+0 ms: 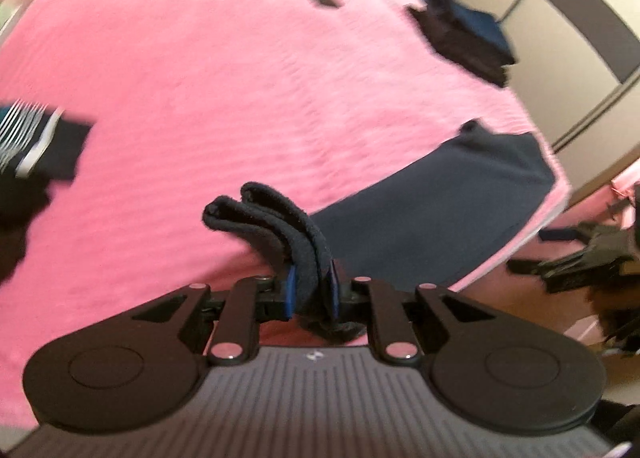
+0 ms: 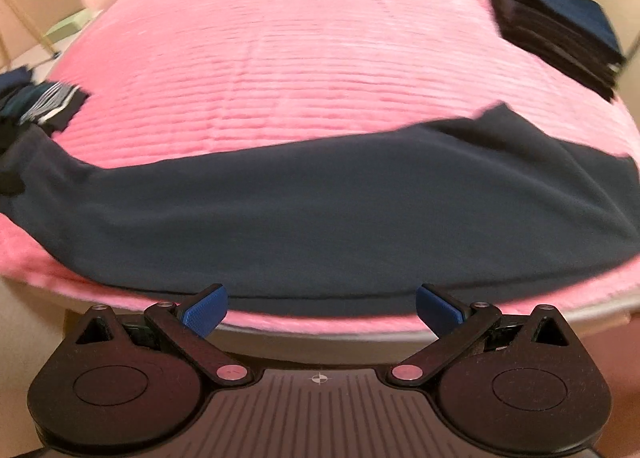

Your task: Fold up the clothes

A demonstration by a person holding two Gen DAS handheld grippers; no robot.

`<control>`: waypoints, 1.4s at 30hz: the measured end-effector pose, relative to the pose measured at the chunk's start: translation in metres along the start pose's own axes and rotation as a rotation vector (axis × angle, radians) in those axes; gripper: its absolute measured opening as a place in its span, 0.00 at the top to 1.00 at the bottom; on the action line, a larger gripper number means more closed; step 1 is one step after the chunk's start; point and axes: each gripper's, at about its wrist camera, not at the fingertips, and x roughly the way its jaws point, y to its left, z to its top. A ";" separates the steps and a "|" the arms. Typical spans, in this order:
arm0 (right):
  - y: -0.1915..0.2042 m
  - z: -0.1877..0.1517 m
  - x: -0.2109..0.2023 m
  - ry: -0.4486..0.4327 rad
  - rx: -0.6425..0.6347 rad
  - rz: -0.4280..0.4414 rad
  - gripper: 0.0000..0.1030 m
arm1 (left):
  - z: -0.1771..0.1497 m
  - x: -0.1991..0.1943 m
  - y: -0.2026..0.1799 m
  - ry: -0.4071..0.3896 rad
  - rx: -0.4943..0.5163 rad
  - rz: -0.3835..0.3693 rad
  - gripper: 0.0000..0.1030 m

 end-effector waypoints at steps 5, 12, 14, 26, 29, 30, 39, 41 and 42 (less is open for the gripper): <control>-0.051 -0.005 -0.014 -0.027 0.065 -0.034 0.01 | 0.041 0.021 -0.077 -0.043 0.068 -0.079 0.89; -0.146 -0.011 -0.016 -0.070 0.077 -0.024 0.01 | 0.071 0.113 -0.214 -0.020 0.141 -0.104 0.89; -0.175 -0.016 -0.014 -0.084 0.080 -0.023 0.01 | 0.070 0.153 -0.252 0.006 0.165 -0.093 0.89; -0.276 -0.068 -0.006 -0.088 0.138 -0.006 0.01 | -0.005 0.224 -0.267 0.128 0.089 0.091 0.74; -0.257 -0.063 -0.003 -0.103 0.148 0.125 0.01 | -0.008 0.202 -0.225 0.133 0.049 0.186 0.71; -0.249 -0.058 -0.002 -0.116 0.160 0.190 0.01 | -0.007 0.197 -0.212 0.133 0.042 0.213 0.71; -0.209 -0.013 0.059 -0.143 0.412 0.422 0.26 | 0.013 0.199 -0.152 0.122 0.108 0.244 0.67; -0.212 -0.015 0.074 -0.108 0.506 0.413 0.26 | 0.012 0.206 -0.148 0.140 0.126 0.233 0.64; -0.212 -0.018 0.076 -0.108 0.540 0.412 0.27 | 0.012 0.210 -0.146 0.149 0.135 0.229 0.64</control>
